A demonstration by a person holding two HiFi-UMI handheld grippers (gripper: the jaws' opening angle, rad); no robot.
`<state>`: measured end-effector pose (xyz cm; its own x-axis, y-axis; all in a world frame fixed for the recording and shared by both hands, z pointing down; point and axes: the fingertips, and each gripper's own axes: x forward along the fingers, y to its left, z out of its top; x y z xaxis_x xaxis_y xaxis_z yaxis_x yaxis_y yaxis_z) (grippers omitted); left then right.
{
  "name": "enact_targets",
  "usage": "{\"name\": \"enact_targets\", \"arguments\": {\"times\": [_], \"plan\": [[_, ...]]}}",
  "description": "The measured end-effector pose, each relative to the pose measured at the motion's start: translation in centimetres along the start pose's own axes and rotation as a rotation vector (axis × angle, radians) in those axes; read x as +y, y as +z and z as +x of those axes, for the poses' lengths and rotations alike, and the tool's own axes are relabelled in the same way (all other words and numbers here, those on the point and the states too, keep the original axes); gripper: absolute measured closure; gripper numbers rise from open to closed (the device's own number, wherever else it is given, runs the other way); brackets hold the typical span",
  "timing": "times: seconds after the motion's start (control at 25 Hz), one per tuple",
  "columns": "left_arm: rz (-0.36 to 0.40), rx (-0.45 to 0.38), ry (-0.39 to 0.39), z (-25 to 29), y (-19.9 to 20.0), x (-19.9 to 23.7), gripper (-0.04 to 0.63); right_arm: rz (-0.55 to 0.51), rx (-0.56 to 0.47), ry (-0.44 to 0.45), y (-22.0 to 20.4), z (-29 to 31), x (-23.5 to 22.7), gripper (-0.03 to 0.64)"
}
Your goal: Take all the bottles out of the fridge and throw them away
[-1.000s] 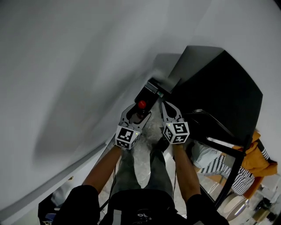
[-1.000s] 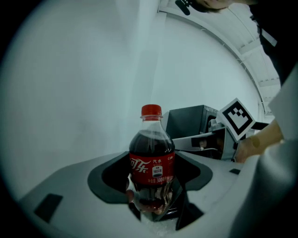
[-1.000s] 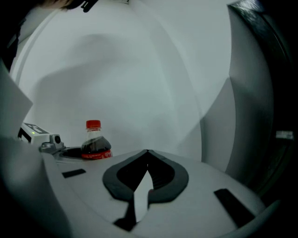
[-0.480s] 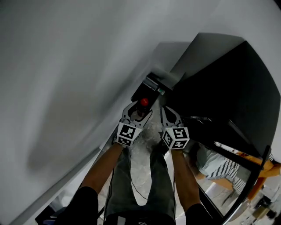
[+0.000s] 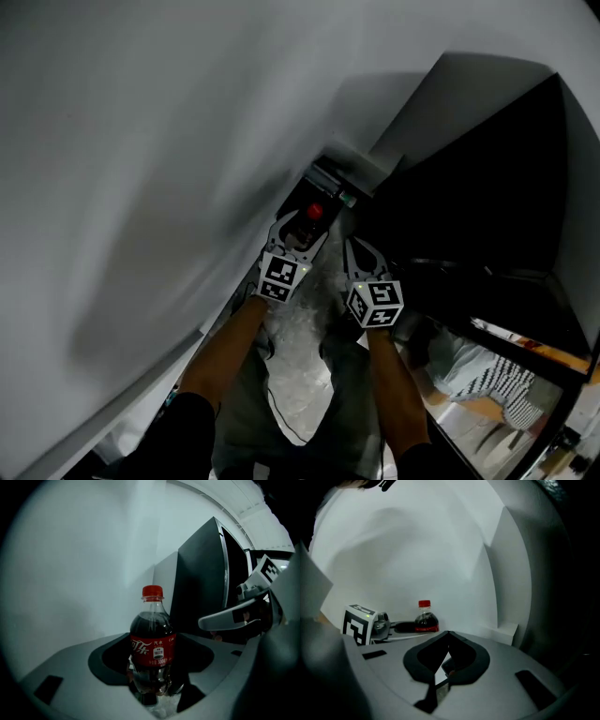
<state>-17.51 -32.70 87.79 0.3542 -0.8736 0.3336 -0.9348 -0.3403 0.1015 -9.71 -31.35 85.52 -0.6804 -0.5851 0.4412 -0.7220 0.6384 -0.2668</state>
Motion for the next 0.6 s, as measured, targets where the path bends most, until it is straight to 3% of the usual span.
{"name": "enact_targets", "arguments": {"times": [0.6], "plan": [[0.0,0.006,0.048,6.2,-8.2,4.1,0.301,-0.04,0.004,0.017,-5.0,5.6,-3.1,0.609]]}}
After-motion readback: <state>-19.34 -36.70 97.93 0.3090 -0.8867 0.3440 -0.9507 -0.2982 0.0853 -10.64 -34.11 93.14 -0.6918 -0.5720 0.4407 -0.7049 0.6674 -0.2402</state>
